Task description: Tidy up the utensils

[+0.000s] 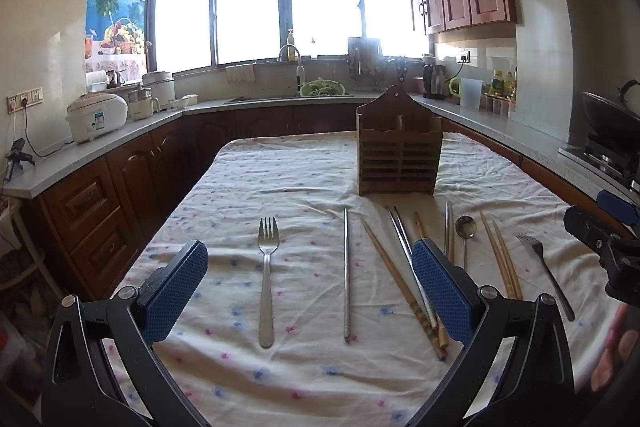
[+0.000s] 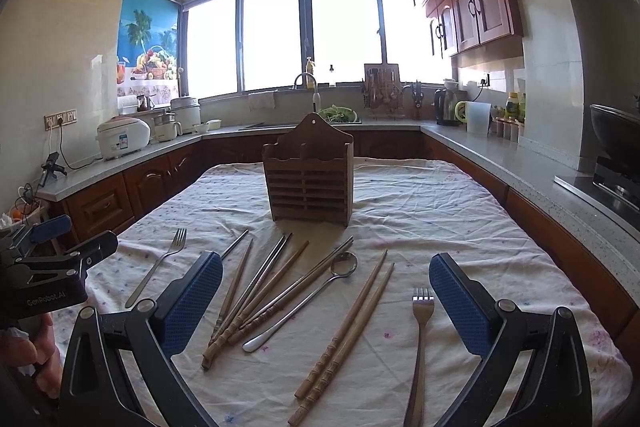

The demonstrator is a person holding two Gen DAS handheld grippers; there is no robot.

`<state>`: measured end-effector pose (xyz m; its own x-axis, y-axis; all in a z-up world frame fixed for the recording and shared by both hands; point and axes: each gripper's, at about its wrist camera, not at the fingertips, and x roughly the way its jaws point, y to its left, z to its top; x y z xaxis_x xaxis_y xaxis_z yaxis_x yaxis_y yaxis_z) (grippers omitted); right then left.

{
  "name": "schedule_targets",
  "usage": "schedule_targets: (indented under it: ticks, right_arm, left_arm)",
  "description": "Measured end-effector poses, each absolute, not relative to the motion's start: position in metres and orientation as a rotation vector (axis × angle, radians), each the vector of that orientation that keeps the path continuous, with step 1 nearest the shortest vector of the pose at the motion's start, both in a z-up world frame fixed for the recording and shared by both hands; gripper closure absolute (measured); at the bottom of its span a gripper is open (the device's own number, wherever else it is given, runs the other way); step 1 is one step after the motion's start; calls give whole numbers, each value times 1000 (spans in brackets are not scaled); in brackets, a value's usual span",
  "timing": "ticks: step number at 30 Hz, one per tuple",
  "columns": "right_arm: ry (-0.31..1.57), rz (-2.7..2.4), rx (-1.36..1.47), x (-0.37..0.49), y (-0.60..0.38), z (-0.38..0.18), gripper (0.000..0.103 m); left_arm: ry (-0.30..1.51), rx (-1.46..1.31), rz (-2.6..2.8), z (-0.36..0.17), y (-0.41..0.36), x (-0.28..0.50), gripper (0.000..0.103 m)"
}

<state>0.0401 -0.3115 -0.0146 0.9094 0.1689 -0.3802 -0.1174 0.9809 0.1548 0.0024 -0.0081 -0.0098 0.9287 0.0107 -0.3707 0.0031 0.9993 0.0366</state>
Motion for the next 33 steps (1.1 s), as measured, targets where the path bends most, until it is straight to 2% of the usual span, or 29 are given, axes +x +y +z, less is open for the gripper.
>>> schedule_targets:
  ticks: [18,33]
  right_arm:
    - [411,148,139,43,-314,-14,0]
    - [532,180,210,83,-329,-24,0]
  left_arm:
    - [401,27,-1,-14,-6,10,0]
    - [559,-67,-31,-20,11,63,0]
